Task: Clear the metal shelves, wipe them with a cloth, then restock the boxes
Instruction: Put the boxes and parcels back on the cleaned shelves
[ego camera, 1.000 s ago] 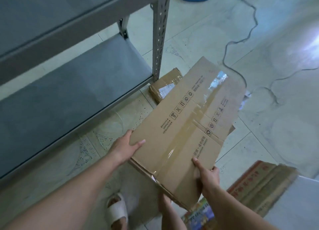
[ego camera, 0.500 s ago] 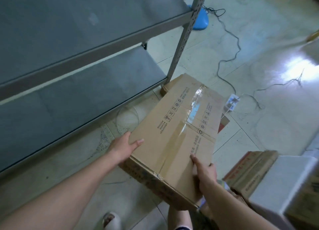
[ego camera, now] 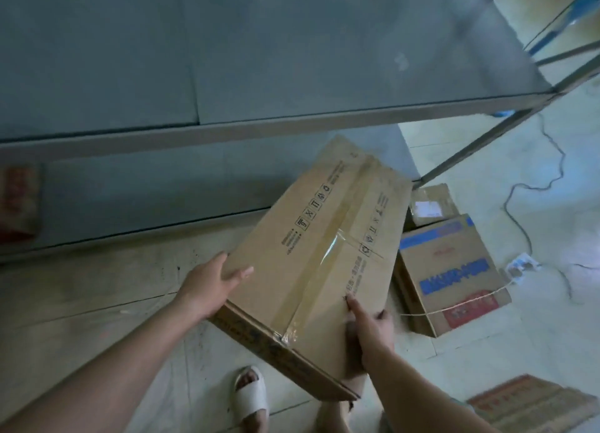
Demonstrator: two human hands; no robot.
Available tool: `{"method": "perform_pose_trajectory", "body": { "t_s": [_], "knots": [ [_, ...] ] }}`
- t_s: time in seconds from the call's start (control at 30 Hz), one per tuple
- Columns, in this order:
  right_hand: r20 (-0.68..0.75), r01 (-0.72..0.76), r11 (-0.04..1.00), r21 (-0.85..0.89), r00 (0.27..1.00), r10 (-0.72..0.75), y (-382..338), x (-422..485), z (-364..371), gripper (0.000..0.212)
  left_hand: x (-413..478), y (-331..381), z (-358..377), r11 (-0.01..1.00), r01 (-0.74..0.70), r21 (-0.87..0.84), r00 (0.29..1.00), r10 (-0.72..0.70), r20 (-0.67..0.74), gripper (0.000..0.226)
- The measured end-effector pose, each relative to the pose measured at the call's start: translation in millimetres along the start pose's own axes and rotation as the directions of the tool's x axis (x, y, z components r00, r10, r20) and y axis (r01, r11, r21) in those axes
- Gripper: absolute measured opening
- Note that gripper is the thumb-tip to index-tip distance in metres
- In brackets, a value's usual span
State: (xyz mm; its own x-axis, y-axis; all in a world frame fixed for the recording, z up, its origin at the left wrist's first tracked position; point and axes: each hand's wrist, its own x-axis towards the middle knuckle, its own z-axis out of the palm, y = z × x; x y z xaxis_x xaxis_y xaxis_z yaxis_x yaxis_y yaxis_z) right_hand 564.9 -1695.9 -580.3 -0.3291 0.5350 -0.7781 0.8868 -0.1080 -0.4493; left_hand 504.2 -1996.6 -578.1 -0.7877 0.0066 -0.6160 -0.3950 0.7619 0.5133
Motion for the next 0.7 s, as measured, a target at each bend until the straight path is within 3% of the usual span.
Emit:
{"method": "perform_pose_trajectory", "body": {
  "t_s": [0.1, 0.2, 0.43, 0.6, 0.7],
  "knots": [
    [0.077, 0.093, 0.984, -0.151, 0.994, -0.082, -13, -8, 52, 0.062, -9, -64, -6, 0.982, 0.112, -0.15, 0.989, -0.124, -0.075, 0.083],
    [0.215, 0.171, 0.945, -0.279, 0.97, -0.112, -31, -8, 99, 0.06, -17, -111, -4, 0.939, 0.171, -0.299, 0.964, -0.222, -0.144, 0.075],
    [0.506, 0.426, 0.768, -0.478, 0.848, -0.155, -53, 11, 239, 0.057, -28, -212, 10, 0.697, 0.238, -0.676, 0.823, -0.514, -0.24, 0.061],
    [0.666, 0.591, 0.624, -0.512, 0.732, -0.146, -72, 34, 317, 0.056, -20, -229, 43, 0.504, 0.298, -0.811, 0.695, -0.697, -0.178, 0.064],
    [0.679, 0.665, 0.517, -0.539, 0.707, -0.201, -85, 53, 344, 0.061, -5, -212, 72, 0.401, 0.383, -0.832, 0.658, -0.751, -0.059, 0.062]
  ]
}}
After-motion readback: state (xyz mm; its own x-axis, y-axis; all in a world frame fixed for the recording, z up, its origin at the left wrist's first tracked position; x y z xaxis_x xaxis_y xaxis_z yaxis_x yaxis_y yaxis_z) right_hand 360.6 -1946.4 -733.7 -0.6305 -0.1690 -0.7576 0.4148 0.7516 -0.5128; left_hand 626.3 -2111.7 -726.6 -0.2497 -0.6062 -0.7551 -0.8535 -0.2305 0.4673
